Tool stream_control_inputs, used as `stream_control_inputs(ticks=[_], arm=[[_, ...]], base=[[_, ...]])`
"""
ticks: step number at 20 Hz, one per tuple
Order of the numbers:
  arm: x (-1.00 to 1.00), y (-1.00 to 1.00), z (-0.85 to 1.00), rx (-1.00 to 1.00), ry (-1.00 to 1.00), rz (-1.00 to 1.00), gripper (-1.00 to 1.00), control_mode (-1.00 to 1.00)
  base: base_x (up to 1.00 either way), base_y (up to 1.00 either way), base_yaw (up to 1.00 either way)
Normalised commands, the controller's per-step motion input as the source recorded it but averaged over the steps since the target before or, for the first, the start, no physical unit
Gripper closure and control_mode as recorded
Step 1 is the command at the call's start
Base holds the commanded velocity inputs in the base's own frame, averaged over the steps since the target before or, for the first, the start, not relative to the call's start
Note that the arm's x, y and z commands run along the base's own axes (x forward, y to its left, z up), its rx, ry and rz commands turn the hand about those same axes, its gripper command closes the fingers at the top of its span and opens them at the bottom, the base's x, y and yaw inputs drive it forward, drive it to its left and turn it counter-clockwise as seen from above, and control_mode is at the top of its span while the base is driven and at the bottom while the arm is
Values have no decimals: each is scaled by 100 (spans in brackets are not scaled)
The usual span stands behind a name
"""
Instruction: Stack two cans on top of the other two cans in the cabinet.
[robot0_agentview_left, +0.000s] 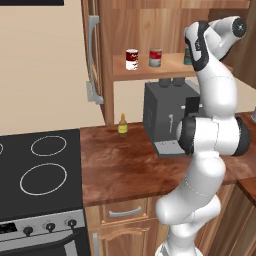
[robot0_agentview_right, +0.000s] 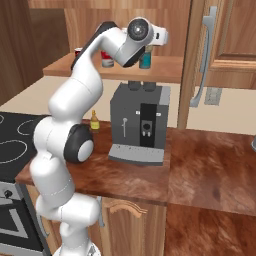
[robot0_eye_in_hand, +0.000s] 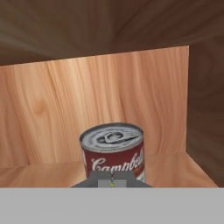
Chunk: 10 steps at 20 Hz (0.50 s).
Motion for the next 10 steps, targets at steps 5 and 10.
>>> stream_control_inputs(ticks=[5, 10], arm=[[-14, 0, 6, 0, -2, 0, 100, -100], [-6, 3, 0, 0, -1, 0, 100, -100]], base=[[0, 0, 0], [0, 0, 0]])
